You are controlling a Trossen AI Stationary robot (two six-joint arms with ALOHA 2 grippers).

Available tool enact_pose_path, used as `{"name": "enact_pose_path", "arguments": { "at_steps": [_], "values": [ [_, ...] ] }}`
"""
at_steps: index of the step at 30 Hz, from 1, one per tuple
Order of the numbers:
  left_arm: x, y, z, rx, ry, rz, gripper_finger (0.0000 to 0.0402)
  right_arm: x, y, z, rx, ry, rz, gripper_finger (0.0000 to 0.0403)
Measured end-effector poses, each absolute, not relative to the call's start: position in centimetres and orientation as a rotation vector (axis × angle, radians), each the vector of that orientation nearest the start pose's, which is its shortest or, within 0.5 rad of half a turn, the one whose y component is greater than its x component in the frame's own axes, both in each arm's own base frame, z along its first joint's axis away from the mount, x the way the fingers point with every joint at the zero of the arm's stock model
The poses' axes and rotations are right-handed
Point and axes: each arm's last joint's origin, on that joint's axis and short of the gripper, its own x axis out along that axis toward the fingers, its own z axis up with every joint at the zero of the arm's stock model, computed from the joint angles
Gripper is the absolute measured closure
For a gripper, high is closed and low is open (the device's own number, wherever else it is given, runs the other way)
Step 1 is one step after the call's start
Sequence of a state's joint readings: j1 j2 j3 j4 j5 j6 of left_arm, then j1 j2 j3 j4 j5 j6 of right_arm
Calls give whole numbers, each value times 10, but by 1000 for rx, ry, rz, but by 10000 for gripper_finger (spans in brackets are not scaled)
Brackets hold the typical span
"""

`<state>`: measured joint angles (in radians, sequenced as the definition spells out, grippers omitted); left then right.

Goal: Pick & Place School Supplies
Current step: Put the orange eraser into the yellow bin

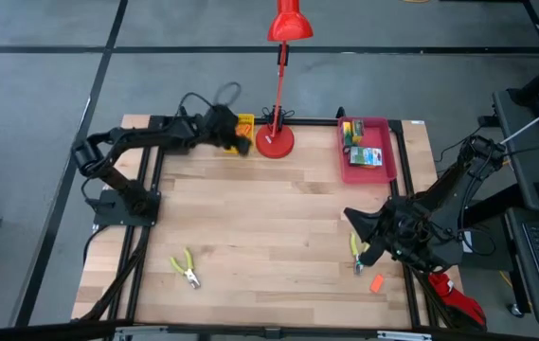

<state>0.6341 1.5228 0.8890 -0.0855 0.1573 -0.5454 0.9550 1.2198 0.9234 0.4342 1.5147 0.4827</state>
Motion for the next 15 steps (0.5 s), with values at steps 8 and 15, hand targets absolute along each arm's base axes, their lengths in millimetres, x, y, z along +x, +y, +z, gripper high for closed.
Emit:
{"name": "enact_pose_path", "arguments": {
  "at_steps": [8, 15],
  "values": [
    [305, 58, 237, -373, 516, 84, 256, 161, 193, 346, 565, -158, -500, 396],
    [312, -16, 245, -227, 472, 62, 256, 150, 211, 324, 600, -78, -330, 396]
  ]
}}
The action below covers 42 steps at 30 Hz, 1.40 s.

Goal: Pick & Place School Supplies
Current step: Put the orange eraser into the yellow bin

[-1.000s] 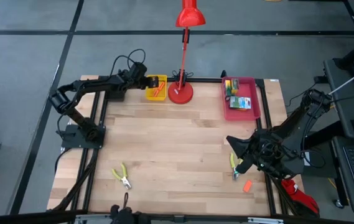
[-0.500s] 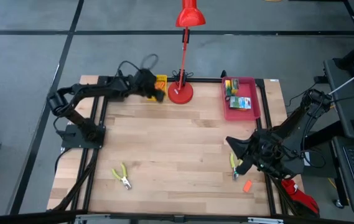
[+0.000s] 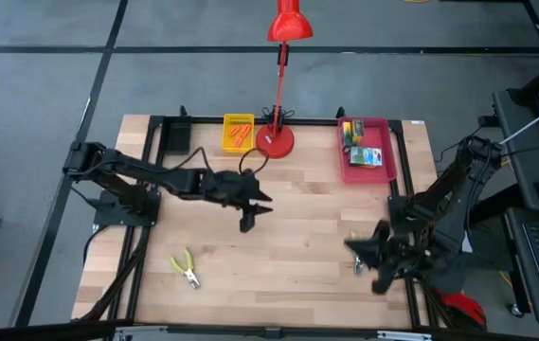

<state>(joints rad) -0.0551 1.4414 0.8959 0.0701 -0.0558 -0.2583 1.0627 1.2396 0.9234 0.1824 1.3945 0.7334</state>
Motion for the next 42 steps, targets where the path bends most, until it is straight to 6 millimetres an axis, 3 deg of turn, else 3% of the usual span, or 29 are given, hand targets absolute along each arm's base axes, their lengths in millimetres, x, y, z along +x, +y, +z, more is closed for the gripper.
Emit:
{"name": "enact_pose_path", "arguments": {
  "at_steps": [3, 8, 15, 17, 23, 26, 29, 34, 37, 42],
  "values": [
    [310, -23, 243, -241, 504, 74, 256, 150, 220, 299, 775, 128, -143, 396],
    [304, -24, 243, -247, 543, 84, 256, 149, 239, 256, 1015, 728, 20, 396],
    [294, -22, 250, -229, 564, 110, 256, 134, 245, 220, 978, 1478, 3, 396],
    [292, -22, 252, -214, 566, 118, 256, 129, 242, 215, 933, 1592, -53, 396],
    [288, -21, 255, -220, 574, 141, 256, 123, 219, 233, 953, 1503, -615, 396],
    [287, -21, 252, -235, 599, 151, 256, 122, 212, 251, 1026, 1345, -847, 396],
    [286, -23, 252, -231, 595, 167, 256, 141, 214, 255, 1059, 1301, -909, 397],
    [286, -24, 252, -206, 583, 206, 256, 186, 239, 231, 1139, 1238, -839, 397],
    [286, -24, 252, -201, 583, 208, 256, 201, 252, 218, 1135, 1287, -852, 397],
    [286, -24, 252, -162, 589, 195, 256, 222, 268, 233, 1204, 1251, -814, 397]
  ]
}}
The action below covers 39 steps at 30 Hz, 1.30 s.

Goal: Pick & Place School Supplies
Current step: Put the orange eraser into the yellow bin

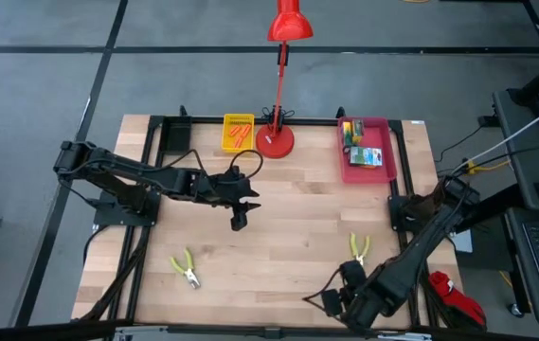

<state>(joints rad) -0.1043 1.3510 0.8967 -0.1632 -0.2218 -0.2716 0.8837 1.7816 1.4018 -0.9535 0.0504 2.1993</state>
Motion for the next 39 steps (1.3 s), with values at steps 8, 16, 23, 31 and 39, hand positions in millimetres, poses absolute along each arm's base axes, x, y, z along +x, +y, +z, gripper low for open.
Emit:
{"name": "enact_pose_path", "arguments": {
  "at_steps": [8, 16, 23, 31, 39],
  "values": [
    [286, -24, 252, -142, 592, 187, 256, 241, 261, 273, 767, 1228, -427, 398],
    [286, -24, 252, -177, 590, 200, 256, 234, 259, 294, -195, 1332, 354, 394],
    [286, -32, 255, -274, 501, 349, 256, 202, 237, 269, -774, 1553, 594, 391],
    [288, -46, 265, -366, 336, 436, 256, 187, 227, 232, -693, 1687, 602, 390],
    [287, -53, 271, -435, 224, 536, 256, 183, 224, 212, -577, 1750, 675, 389]
  ]
}}
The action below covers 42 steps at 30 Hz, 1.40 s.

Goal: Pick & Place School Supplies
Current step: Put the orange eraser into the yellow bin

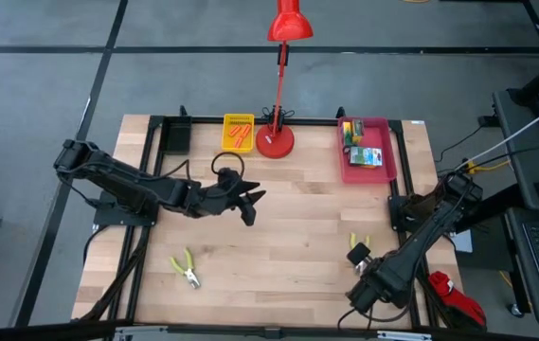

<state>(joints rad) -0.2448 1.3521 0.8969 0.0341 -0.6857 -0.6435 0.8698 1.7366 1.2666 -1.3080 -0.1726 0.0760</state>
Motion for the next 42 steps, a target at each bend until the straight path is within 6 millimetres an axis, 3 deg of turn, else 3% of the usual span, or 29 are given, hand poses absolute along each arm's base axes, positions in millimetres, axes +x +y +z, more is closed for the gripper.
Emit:
{"name": "enact_pose_path", "arguments": {
  "at_steps": [5, 10, 17, 23, 27, 35, 42],
  "values": [
    [290, -59, 288, -408, 226, 502, 256, 191, 230, 210, -508, 1667, 665, 389],
    [291, -71, 309, -341, 208, 438, 256, 193, 230, 205, -460, 1691, 573, 386],
    [283, -100, 316, -358, 200, 348, 256, 199, 253, 206, -271, 1655, 606, 329],
    [267, -135, 315, -343, 182, 337, 256, 192, 263, 201, -392, 1596, 551, 274],
    [258, -147, 314, -356, 168, 364, 256, 184, 273, 188, -518, 1588, 571, 257],
    [249, -160, 314, -379, 152, 358, 256, 172, 282, 168, -618, 1648, 545, 252],
    [248, -161, 314, -392, 146, 362, 256, 161, 275, 156, -593, 1731, 474, 252]
  ]
}}
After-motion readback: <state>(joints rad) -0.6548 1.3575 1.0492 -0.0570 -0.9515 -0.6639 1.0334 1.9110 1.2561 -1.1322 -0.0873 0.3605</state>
